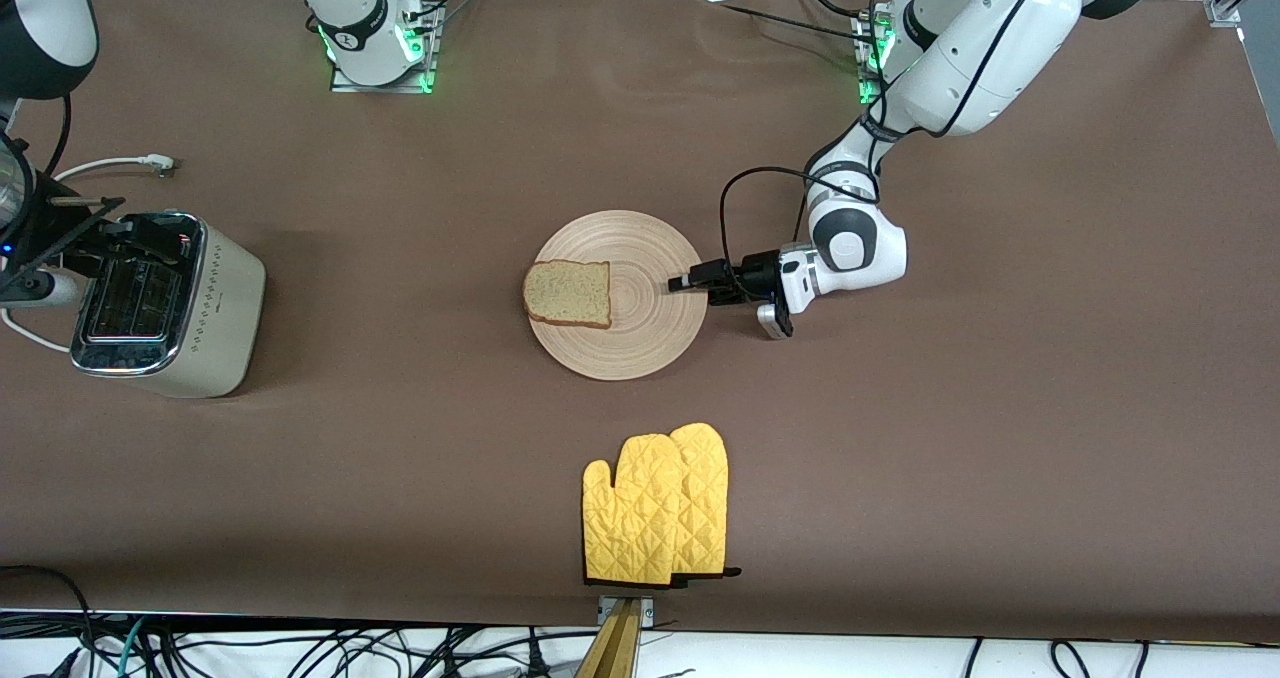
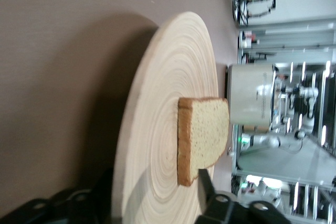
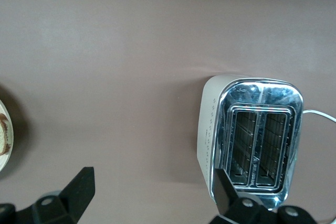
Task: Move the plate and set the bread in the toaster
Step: 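Slide the plate with the bread toward the toaster with the left gripper, then release the plate with the left gripper while the right gripper reaches the bread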
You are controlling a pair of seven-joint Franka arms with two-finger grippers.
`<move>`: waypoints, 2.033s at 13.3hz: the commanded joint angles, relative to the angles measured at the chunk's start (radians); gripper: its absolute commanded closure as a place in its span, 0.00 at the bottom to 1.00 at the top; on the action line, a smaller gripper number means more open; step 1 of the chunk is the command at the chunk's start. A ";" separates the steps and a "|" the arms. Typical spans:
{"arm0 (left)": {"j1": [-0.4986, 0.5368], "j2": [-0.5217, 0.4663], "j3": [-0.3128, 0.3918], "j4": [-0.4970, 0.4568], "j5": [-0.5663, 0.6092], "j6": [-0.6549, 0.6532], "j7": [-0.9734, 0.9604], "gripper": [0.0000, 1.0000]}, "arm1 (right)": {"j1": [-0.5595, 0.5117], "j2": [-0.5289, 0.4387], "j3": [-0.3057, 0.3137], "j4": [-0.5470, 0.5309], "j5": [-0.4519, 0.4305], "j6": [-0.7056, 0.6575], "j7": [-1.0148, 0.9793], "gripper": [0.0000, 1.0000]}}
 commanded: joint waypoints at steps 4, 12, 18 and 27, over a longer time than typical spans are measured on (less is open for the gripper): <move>0.105 -0.066 0.016 0.013 0.532 -0.029 -0.325 0.00 | 0.012 0.072 0.009 0.002 0.070 -0.004 -0.001 0.00; 0.263 -0.050 0.054 0.378 1.187 -0.616 -0.809 0.00 | 0.073 0.219 0.010 -0.010 0.393 0.066 0.014 0.00; 0.276 -0.130 0.095 0.618 1.631 -0.888 -1.080 0.00 | 0.238 0.326 0.010 -0.073 0.446 0.288 0.095 0.00; 0.317 -0.400 0.091 0.561 1.880 -0.919 -1.276 0.00 | 0.427 0.472 0.010 -0.087 0.446 0.456 0.235 0.00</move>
